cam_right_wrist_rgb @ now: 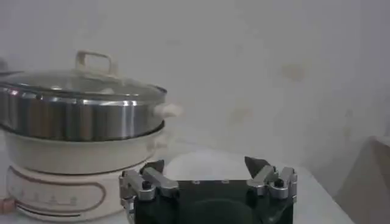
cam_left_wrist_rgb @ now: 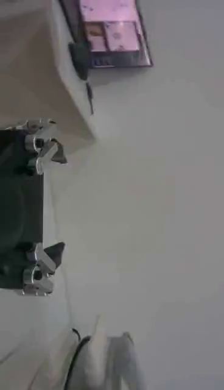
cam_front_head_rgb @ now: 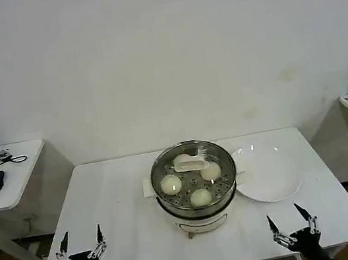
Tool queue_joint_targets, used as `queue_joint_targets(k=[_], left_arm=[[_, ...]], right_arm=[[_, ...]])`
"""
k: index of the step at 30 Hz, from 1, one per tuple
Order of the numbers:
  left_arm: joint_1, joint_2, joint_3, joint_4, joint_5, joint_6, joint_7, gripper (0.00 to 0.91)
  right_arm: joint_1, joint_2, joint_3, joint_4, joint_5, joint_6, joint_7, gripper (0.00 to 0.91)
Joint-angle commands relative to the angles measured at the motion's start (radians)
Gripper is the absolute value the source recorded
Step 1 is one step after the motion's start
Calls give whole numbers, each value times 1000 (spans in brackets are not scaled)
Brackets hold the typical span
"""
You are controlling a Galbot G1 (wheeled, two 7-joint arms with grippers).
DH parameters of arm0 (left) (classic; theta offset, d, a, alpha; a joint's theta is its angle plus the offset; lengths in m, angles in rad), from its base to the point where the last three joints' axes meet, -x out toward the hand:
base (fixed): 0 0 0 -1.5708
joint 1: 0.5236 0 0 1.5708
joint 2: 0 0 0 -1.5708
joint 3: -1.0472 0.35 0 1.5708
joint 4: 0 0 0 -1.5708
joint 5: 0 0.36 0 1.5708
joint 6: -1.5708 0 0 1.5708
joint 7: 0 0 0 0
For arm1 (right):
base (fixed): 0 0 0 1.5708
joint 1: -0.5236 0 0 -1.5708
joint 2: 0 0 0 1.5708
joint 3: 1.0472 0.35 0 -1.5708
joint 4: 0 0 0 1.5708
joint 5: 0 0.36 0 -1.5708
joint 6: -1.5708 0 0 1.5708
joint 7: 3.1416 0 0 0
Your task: Take steamed baozi put them in steamer then cover it.
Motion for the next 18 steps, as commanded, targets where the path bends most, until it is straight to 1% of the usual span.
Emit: queue_joint_targets(k=[1,4,7,18], left_arm=[[40,-7,-17,21,-36,-42,18,907],[41,-15,-11,24,-10,-37,26,907],[47,-20,-12,15,7,-30,32,907],[63,-15,-22,11,27,-30,52,907]], right_arm=[[-16,4,-46,6,-4,6,10,907],[-28,1,-78,26,21,5,37,907],[-29,-2,-84,31,23,6,47,907],[-27,0,-95,9,2,14,57,907]])
